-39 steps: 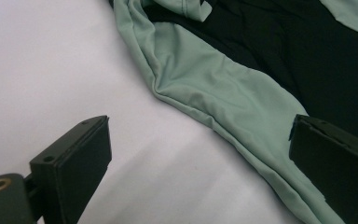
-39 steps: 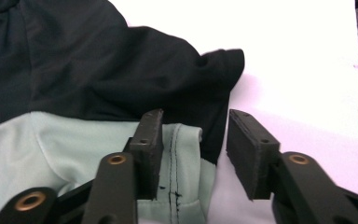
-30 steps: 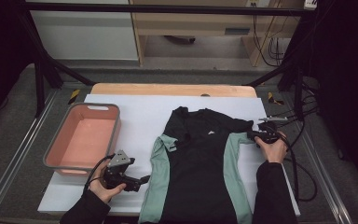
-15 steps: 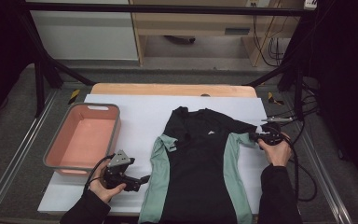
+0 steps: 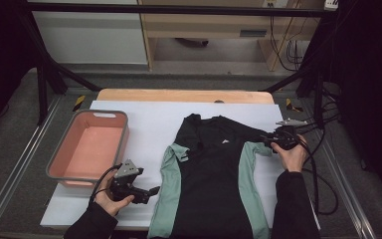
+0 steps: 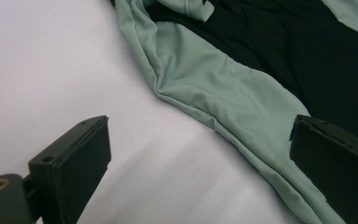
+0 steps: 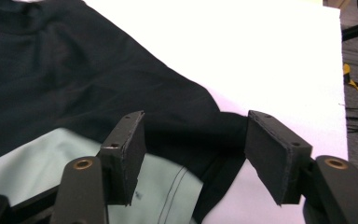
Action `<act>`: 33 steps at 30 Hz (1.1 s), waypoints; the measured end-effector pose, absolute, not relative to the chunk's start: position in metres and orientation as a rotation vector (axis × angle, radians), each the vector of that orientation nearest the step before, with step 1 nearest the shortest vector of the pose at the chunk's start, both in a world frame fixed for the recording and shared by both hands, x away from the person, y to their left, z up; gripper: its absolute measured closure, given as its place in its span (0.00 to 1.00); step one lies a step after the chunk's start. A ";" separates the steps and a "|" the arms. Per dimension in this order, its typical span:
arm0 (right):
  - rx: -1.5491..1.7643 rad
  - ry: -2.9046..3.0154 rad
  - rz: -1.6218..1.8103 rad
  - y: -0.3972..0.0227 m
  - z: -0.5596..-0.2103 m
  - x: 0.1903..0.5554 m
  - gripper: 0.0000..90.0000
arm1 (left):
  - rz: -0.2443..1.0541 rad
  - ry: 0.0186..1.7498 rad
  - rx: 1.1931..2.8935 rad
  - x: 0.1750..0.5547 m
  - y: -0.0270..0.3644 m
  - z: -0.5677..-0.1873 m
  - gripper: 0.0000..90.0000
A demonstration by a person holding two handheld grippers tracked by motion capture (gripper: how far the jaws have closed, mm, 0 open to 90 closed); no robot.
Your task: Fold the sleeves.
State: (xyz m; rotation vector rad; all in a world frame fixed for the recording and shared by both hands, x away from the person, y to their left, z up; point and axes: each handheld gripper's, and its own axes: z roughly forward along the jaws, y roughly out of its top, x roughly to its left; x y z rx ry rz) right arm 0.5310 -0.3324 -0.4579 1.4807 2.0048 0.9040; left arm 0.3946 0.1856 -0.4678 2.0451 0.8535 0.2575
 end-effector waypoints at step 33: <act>1.392 1.983 1.090 -0.331 -0.451 0.519 0.97 | 0.247 0.855 2.035 0.395 0.185 -0.468 0.05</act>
